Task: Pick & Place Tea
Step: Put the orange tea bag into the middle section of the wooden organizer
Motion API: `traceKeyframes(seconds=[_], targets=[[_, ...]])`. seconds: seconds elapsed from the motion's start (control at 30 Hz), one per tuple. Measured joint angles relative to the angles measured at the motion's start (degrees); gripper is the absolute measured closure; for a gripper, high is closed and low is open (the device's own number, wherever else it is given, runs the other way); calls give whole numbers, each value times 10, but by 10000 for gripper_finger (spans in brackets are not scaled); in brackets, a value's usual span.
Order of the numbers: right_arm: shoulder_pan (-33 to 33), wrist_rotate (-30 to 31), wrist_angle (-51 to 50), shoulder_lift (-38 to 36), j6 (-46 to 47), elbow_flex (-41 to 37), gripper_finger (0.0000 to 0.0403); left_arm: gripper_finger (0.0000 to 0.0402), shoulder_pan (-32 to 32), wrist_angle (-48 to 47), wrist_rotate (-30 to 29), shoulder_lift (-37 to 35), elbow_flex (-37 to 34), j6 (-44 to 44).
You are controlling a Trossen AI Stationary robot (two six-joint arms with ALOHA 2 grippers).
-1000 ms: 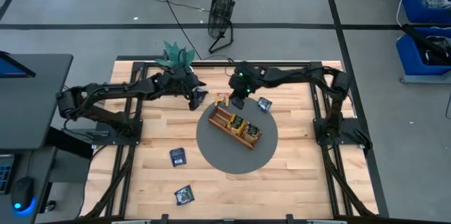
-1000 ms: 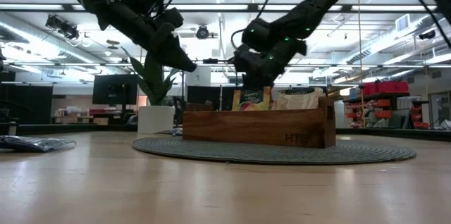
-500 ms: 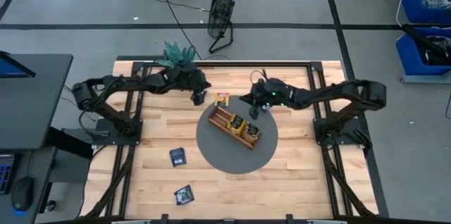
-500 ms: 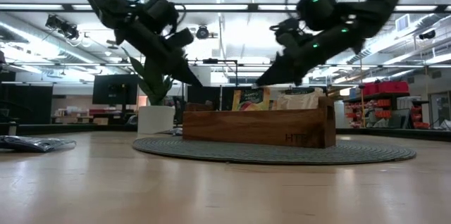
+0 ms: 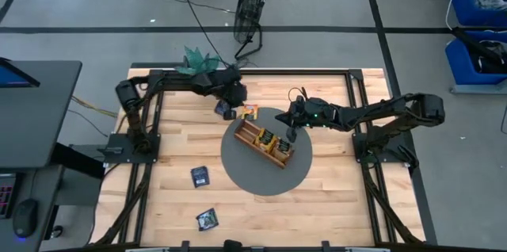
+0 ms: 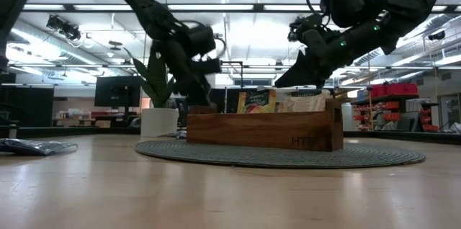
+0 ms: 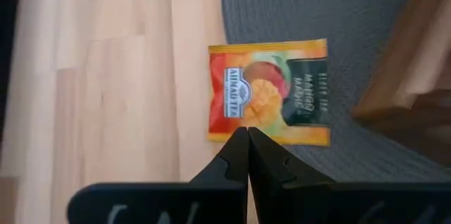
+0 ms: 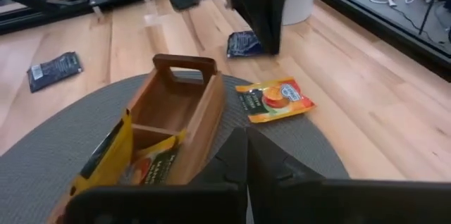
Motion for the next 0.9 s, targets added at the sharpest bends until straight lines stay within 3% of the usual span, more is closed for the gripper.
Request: traceKeyframes(seconds=[0.2,0.6,0.9], targets=[[11,2,1,0,7,0,403,399,-1,-41,-4,53,38,46],[19,16,-5,0,7,0,403,399,-6,-28,36,72,41,90],[19,16,-4,1,20,0,403,399,-2,-41,-3,86,43,74]])
